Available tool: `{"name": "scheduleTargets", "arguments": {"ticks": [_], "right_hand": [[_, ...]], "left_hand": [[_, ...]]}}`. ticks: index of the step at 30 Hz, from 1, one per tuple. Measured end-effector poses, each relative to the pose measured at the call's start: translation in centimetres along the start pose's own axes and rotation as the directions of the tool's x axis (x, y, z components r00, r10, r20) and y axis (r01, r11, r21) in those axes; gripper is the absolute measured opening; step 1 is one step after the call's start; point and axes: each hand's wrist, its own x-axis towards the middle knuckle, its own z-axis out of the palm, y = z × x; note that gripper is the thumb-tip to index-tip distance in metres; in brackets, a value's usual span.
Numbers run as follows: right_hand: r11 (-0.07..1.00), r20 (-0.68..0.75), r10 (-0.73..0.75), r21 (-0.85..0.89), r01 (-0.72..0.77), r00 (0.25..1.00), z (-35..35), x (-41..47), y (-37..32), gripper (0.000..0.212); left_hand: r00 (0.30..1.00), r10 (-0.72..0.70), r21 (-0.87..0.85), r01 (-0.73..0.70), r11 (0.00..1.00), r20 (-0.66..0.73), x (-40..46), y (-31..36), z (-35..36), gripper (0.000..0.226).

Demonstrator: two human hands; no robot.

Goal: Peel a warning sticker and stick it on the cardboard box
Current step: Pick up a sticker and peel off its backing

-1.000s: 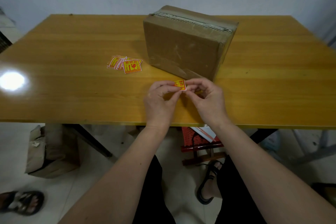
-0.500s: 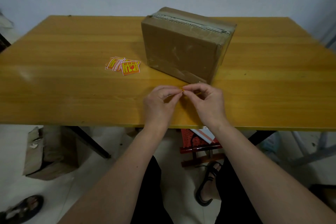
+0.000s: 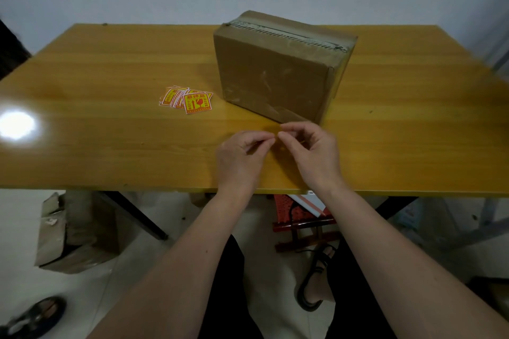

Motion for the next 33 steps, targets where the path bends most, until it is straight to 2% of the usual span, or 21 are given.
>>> {"name": "scheduleTargets", "arguments": {"ticks": [6, 11, 16, 20, 28, 33], "right_hand": [[1.000, 0.018, -0.017, -0.020, 0.017, 1.000, 0.05, -0.11, -0.13, 0.008], [0.999, 0.019, -0.017, -0.028, 0.017, 1.000, 0.10, -0.08, -0.13, 0.008], [1.000, 0.010, -0.010, -0.019, 0.010, 1.000, 0.14, -0.06, -0.05, 0.017], [1.000, 0.023, 0.006, -0.014, -0.006, 1.000, 0.09, -0.05, 0.02, 0.017], [1.000, 0.023, 0.021, -0.007, -0.020, 1.000, 0.08, -0.08, -0.09, 0.014], [1.000, 0.034, 0.018, 0.017, -0.018, 0.999, 0.03, -0.19, -0.16, 0.009]], "left_hand": [[0.997, -0.070, -0.057, 0.071, 0.996, 0.021, 0.00, 0.25, -0.10, 0.012], [0.999, -0.027, -0.008, 0.027, 1.000, 0.021, 0.20, 0.00, -0.12, 0.010], [0.996, -0.082, -0.103, 0.086, 0.991, 0.043, 0.40, 0.08, -0.14, 0.021], [0.994, -0.079, -0.134, 0.088, 0.987, 0.070, 0.35, 0.26, -0.22, 0.017], [0.996, -0.070, -0.108, 0.075, 0.991, 0.050, 0.27, 0.31, -0.26, 0.029], [0.998, -0.059, -0.066, 0.061, 0.996, 0.038, 0.30, 0.21, -0.26, 0.017]]}}
